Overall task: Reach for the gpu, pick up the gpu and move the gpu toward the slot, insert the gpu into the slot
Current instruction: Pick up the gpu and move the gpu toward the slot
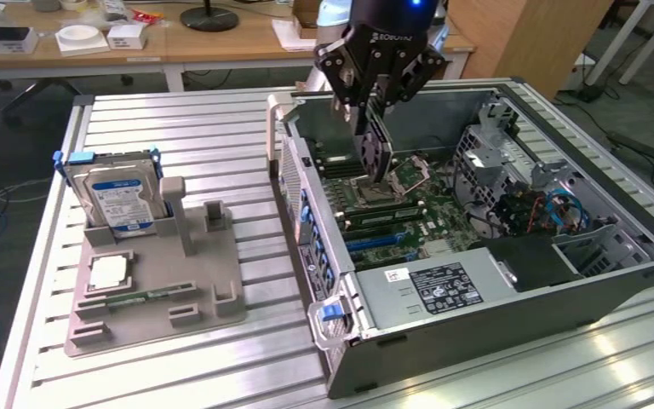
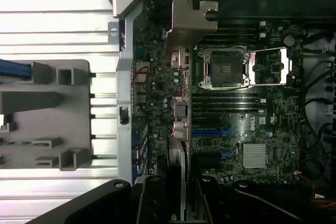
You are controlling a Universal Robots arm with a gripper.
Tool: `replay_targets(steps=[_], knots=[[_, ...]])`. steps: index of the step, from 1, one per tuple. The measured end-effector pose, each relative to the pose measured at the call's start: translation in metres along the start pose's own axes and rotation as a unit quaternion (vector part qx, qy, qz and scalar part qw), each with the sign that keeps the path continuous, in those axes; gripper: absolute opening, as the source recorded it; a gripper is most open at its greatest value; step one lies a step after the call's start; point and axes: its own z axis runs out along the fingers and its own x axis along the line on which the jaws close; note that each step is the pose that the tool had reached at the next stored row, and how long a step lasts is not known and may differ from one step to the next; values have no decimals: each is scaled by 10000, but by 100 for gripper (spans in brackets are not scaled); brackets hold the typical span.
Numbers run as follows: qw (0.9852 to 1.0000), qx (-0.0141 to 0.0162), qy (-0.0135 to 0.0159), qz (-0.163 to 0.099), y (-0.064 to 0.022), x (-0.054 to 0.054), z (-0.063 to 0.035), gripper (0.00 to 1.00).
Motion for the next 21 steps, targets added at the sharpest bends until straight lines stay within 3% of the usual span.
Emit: replay_targets(steps=[21], knots=[[9999, -10, 5, -131, 6, -161, 0, 26]])
